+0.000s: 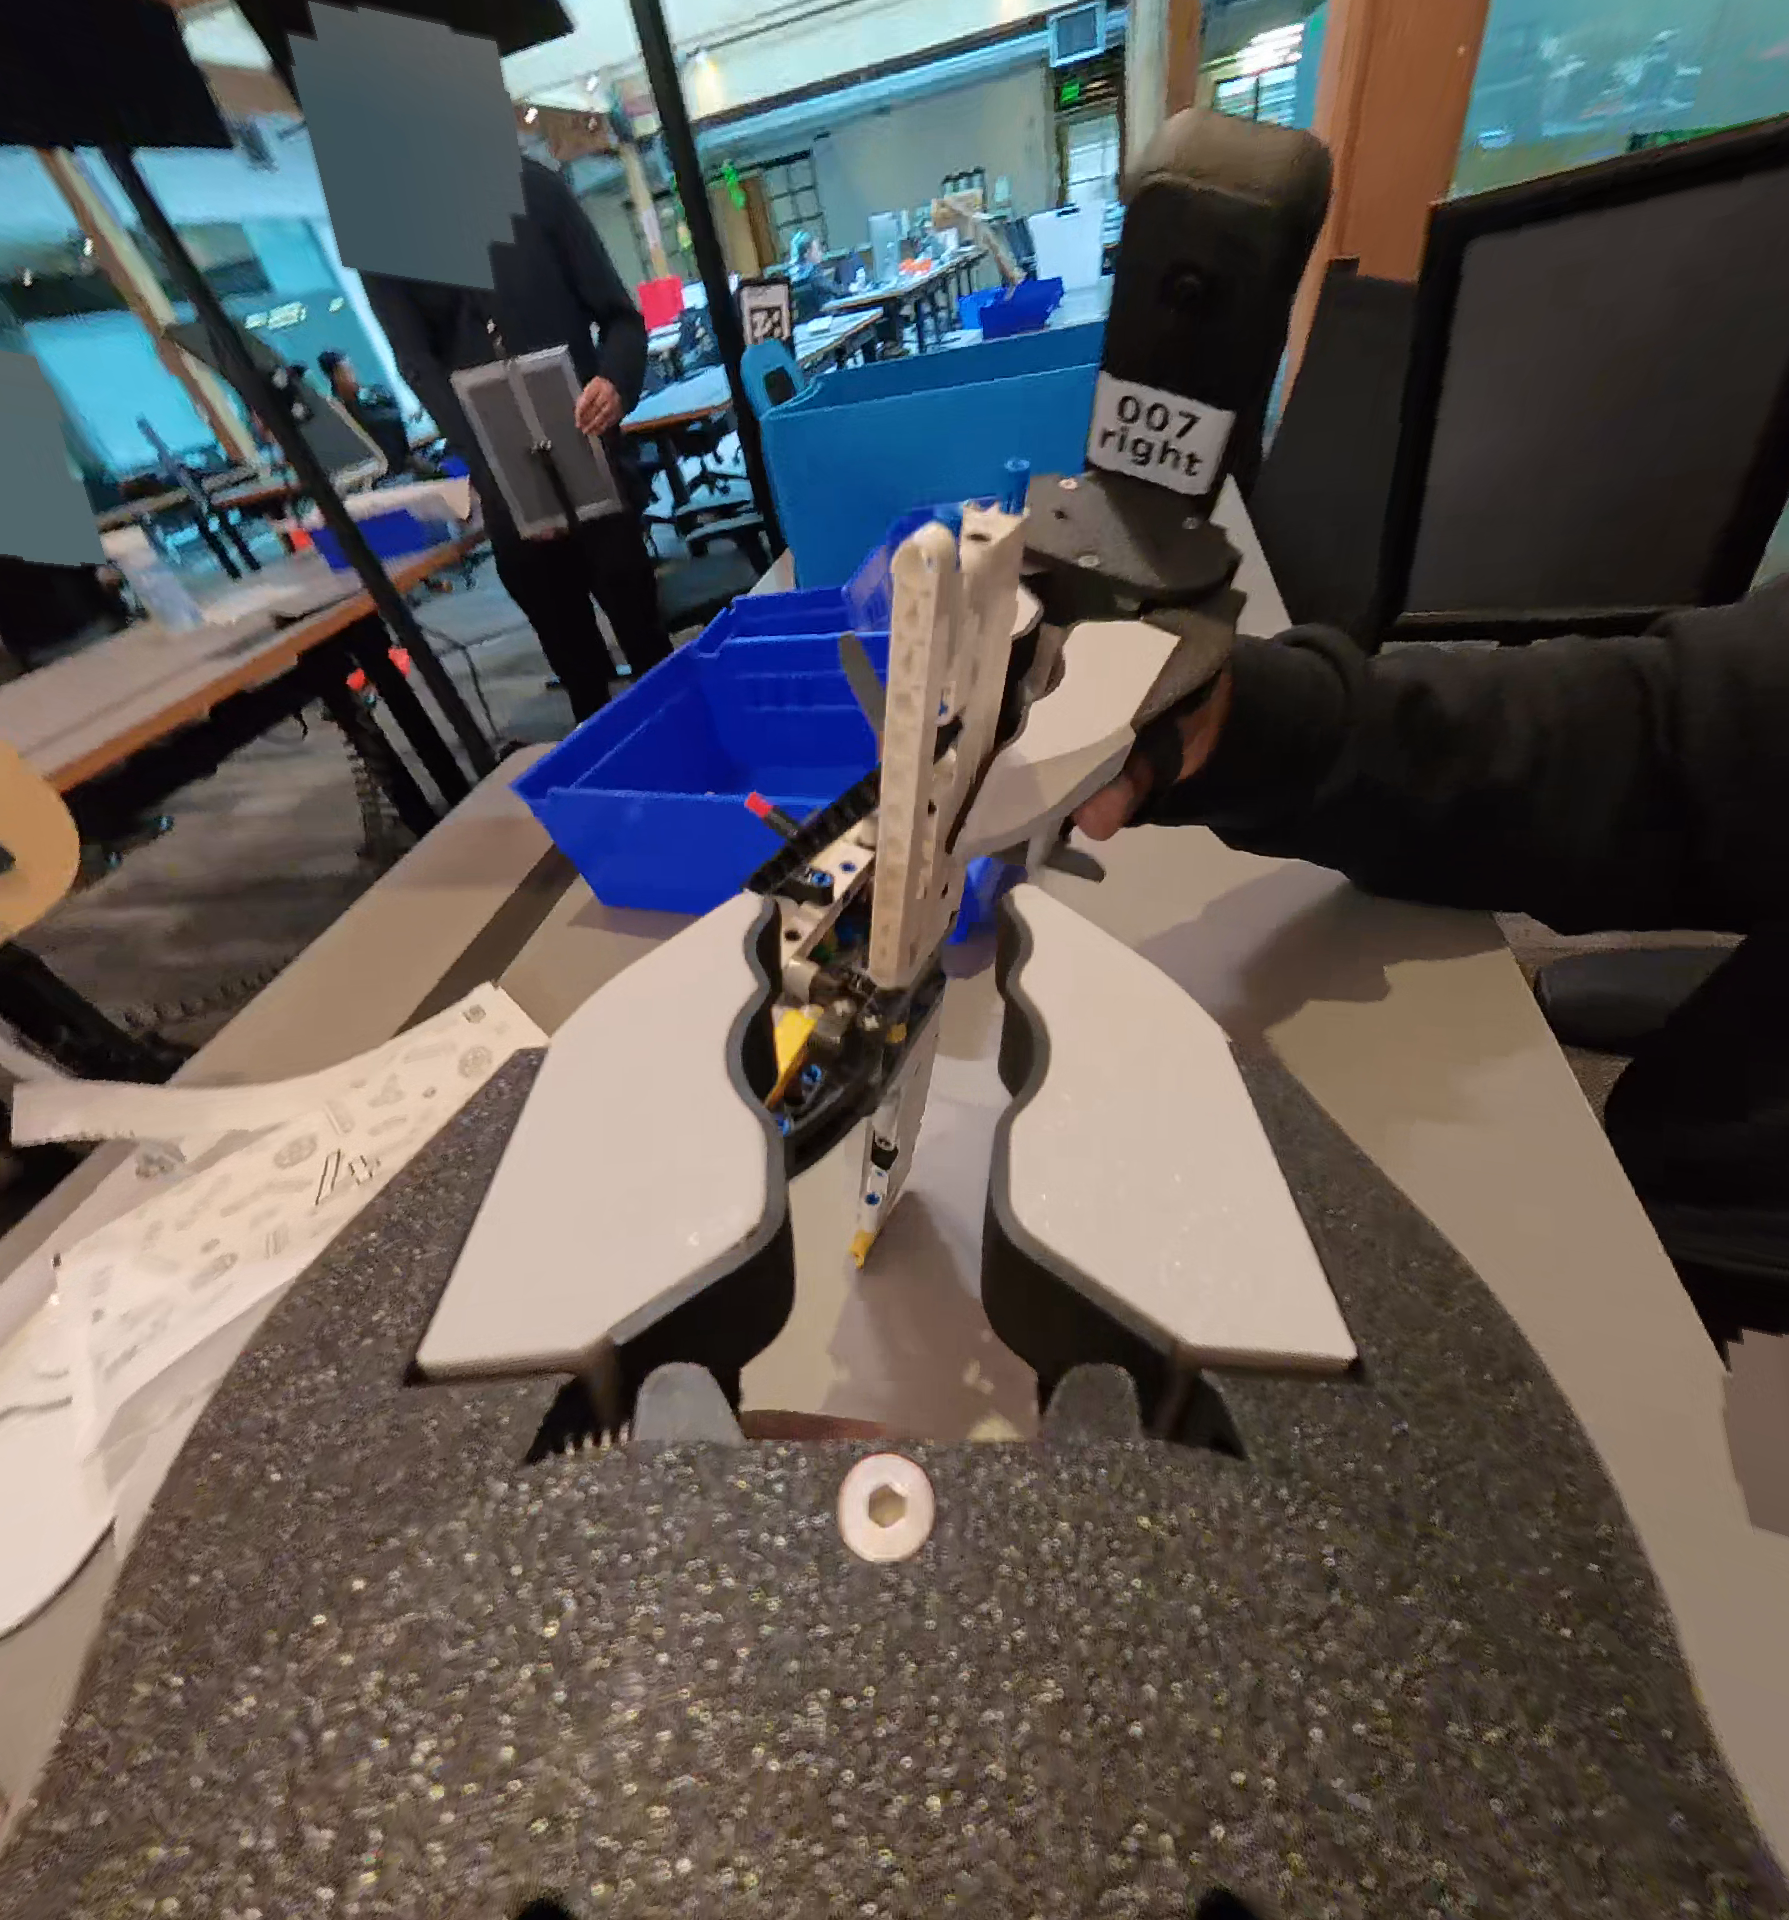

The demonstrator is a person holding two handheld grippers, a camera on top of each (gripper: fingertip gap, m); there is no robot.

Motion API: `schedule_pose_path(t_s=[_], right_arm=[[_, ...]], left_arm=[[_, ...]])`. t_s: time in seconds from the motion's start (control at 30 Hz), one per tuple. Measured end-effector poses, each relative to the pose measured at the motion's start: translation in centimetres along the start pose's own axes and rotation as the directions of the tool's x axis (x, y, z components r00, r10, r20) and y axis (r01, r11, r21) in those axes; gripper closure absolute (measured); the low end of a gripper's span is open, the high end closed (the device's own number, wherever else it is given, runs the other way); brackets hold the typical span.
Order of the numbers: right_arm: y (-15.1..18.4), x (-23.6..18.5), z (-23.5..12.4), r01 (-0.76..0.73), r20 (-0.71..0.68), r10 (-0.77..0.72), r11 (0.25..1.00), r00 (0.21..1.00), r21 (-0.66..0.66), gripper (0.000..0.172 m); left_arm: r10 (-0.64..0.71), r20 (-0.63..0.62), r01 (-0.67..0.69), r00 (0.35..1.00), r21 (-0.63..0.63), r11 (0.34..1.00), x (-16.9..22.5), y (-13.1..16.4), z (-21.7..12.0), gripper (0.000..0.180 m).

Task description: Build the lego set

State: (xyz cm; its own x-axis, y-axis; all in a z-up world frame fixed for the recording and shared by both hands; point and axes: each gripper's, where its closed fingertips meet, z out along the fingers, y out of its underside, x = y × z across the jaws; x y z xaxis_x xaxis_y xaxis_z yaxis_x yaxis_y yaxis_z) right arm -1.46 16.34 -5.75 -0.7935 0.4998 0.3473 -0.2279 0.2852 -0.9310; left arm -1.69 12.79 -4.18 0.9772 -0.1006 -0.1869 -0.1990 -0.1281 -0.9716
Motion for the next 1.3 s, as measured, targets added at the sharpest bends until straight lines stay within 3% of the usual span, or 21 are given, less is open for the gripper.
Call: schedule_pose_path(t_s=[0.1,0.27,0.83,0.9,1.0,1.17,1.3], right_arm=[[-0.3,-1.8,0.4,0.07,0.059,-0.07,0.998,0.996,0.0,0.164],[-0.5,-3.6,1.2,0.166,0.111,-0.163,0.986,0.98,-0.022,0.164],[0.3,-3.7,1.6,0.169,0.101,-0.164,0.985,0.981,-0.041,0.164],[0.3,-3.7,1.7,0.193,0.086,-0.189,0.98,0.978,-0.041,0.164],[0.5,-4.2,1.8,0.245,0.046,-0.243,0.968,0.969,-0.056,0.164],[3.2,-6.9,2.0,0.421,-0.038,-0.435,0.886,0.899,-0.194,0.164],[7.3,-9.8,2.8,0.6,-0.025,-0.643,0.727,0.765,-0.333,0.164]], left_arm=[[0.115,-0.024,-0.115,0.993,0.027,0.993,2.0,-0.5,0.1,0.145],[0.244,-0.006,-0.244,0.97,-0.001,0.97,3.3,-0.2,0.3,0.167],[0.245,-0.037,-0.246,0.969,-0.032,0.969,3.2,0.6,0.5,0.173],[0.227,-0.035,-0.228,0.973,-0.035,0.973,3.3,0.9,0.4,0.171],[0.245,-0.024,-0.246,0.969,-0.11,0.963,3.5,2.8,-0.4,0.132],[0.175,-0.013,-0.175,0.985,-0.043,0.984,4.7,5.1,-4.1,0.127],[0.099,0.019,-0.098,0.995,-0.037,0.995,4.8,7.5,-5.4,0.131]])
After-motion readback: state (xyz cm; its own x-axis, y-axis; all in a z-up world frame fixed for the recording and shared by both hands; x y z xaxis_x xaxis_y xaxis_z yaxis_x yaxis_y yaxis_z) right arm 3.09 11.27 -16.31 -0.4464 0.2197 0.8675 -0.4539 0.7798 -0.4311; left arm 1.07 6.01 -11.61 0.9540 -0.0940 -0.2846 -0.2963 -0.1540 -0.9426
